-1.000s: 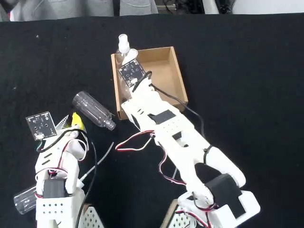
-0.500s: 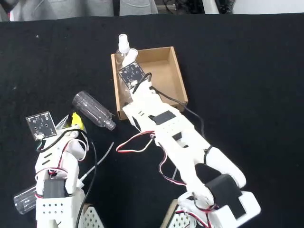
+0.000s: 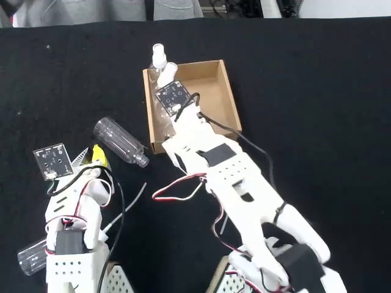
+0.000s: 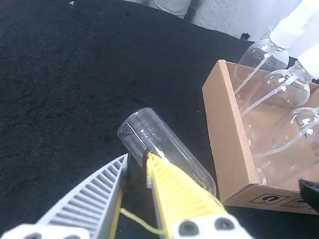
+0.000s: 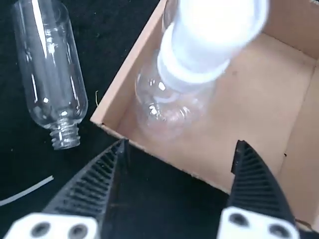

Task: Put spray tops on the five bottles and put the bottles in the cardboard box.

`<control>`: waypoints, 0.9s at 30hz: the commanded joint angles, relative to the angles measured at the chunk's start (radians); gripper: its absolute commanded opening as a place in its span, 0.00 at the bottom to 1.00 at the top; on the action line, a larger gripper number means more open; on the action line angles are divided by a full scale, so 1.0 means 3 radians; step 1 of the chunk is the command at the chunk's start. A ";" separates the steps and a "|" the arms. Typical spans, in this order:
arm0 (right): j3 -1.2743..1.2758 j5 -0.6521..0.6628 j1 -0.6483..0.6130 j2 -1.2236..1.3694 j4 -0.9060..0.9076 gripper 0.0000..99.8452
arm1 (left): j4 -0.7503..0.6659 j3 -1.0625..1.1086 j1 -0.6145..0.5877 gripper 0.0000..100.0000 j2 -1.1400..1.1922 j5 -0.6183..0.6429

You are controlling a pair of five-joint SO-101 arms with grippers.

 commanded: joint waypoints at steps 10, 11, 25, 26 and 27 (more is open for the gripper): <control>-0.0023 0.0010 0.0026 -0.0806 0.0685 0.28 | -0.0179 0.0079 -0.0315 0.05 -0.0041 -0.0041; -0.0023 0.0015 0.0061 -0.0836 0.0731 0.28 | -0.0179 0.0079 -0.0345 0.05 -0.0041 -0.0041; -0.0442 0.0015 0.0118 -0.1112 0.1734 0.28 | -0.0343 0.0074 -0.0887 0.05 -0.0041 -0.0041; -0.0488 0.0015 0.0118 -0.1107 0.1805 0.28 | -0.0348 0.0074 -0.0887 0.05 -0.0041 -0.0041; -0.0534 0.0015 0.0118 -0.1102 0.1867 0.28 | -0.0348 0.0074 -0.0892 0.05 -0.0041 -0.0041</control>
